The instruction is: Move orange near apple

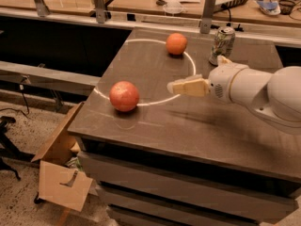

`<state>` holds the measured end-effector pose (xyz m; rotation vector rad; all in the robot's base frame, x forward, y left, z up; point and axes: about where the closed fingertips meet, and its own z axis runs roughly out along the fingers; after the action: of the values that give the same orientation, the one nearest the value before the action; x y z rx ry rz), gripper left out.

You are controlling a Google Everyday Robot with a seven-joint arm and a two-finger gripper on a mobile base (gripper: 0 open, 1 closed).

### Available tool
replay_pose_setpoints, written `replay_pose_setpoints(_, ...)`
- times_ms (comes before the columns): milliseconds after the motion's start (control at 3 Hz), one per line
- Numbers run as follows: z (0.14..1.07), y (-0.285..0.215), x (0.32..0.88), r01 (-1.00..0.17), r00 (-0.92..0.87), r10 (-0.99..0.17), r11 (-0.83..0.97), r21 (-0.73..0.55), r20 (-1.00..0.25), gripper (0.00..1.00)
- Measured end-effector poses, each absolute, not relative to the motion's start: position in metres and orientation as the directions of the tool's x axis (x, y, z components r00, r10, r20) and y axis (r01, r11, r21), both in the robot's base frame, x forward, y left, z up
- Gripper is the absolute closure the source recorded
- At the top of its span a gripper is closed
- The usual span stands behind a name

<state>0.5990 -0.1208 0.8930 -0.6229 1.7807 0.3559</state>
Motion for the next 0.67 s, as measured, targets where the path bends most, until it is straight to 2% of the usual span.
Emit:
replay_pose_setpoints(333,0.882,-0.083,0.635,-0.618,-0.175,-0.212,0.784,-0.06,-0.962,0.0)
replay_pose_setpoints(667,0.88,-0.065,0.672,-0.611,-0.147,-0.192,0.789,-0.064,-0.97,0.0)
